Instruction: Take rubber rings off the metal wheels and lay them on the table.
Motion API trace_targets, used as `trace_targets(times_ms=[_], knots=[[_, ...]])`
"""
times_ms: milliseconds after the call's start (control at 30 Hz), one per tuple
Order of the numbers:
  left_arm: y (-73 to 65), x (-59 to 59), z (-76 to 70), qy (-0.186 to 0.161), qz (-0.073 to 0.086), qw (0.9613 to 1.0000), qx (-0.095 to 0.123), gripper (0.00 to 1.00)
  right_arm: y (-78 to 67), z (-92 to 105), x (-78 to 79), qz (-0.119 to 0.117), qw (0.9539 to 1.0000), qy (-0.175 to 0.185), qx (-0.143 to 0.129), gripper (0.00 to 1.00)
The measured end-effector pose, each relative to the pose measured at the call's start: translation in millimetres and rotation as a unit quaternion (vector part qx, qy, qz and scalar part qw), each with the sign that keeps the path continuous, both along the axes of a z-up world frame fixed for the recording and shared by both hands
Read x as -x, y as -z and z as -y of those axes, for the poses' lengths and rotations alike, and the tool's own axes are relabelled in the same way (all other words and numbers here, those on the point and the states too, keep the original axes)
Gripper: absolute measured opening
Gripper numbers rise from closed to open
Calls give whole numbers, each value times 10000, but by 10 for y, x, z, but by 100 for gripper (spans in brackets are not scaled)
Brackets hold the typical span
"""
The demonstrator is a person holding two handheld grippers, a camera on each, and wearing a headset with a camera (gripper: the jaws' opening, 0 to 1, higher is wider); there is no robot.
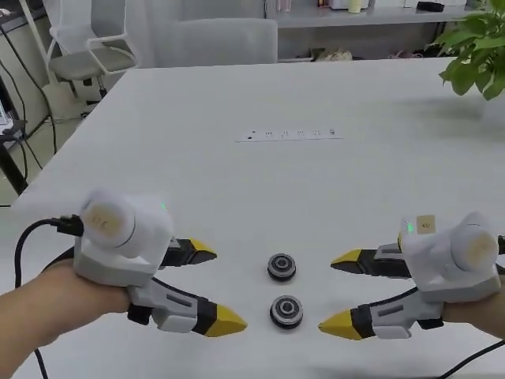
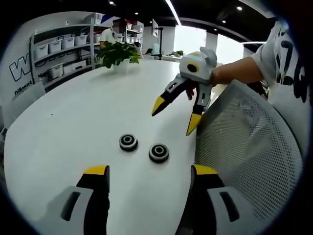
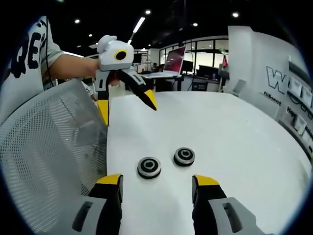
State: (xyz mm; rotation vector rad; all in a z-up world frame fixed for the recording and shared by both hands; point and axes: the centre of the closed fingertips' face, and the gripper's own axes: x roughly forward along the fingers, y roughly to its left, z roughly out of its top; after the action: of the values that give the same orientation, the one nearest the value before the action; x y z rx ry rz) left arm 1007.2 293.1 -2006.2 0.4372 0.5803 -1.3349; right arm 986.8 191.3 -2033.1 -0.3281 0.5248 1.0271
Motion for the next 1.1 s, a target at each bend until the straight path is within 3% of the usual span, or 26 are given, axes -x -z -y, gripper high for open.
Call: trace_targets(times_ms=[533, 1100], knots=[[138, -34, 184, 252, -73, 9996, -110, 52, 98, -99, -65, -117, 9995, -284, 22, 41], [276, 32, 429, 491, -281, 9983, -171, 38, 226, -123, -102, -375, 9989, -292, -35, 40]])
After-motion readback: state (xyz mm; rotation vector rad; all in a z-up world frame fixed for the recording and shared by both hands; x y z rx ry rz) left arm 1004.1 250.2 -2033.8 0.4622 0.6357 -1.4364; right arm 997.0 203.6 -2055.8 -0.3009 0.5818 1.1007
